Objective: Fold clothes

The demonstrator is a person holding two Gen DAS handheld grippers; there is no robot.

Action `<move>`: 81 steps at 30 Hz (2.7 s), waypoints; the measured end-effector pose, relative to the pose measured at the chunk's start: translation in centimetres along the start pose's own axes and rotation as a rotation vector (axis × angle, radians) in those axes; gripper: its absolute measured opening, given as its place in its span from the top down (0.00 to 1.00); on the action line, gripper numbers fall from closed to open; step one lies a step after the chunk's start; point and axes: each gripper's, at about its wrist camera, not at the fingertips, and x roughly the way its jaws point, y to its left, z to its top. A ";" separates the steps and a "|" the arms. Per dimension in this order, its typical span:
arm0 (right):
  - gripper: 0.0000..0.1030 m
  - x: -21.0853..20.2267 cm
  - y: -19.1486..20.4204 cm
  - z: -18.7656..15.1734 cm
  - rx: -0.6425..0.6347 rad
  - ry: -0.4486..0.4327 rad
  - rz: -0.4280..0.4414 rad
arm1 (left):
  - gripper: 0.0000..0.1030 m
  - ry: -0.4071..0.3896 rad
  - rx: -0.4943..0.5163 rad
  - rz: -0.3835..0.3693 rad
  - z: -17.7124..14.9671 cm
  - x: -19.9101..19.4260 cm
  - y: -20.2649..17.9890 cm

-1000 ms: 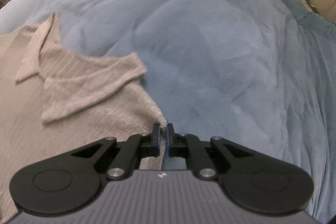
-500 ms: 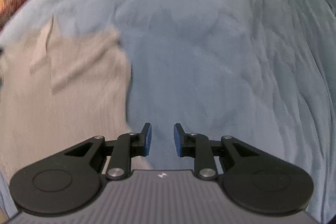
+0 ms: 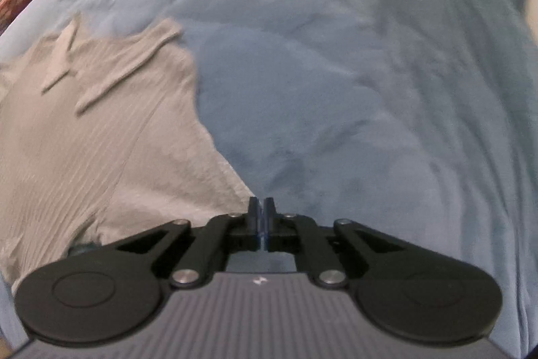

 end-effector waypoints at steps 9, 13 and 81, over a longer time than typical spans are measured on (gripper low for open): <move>0.78 3.6 1.9 -0.6 -0.036 0.081 -0.061 | 0.92 0.023 -0.040 -0.036 -1.4 0.6 1.4; 0.72 1.8 1.1 -1.1 -0.012 0.077 -0.083 | 0.92 0.059 -0.075 -0.038 -2.9 0.0 3.4; 0.94 17.1 31.1 27.8 -0.405 -0.267 0.440 | 0.98 -0.389 -0.197 -0.284 7.9 3.2 0.3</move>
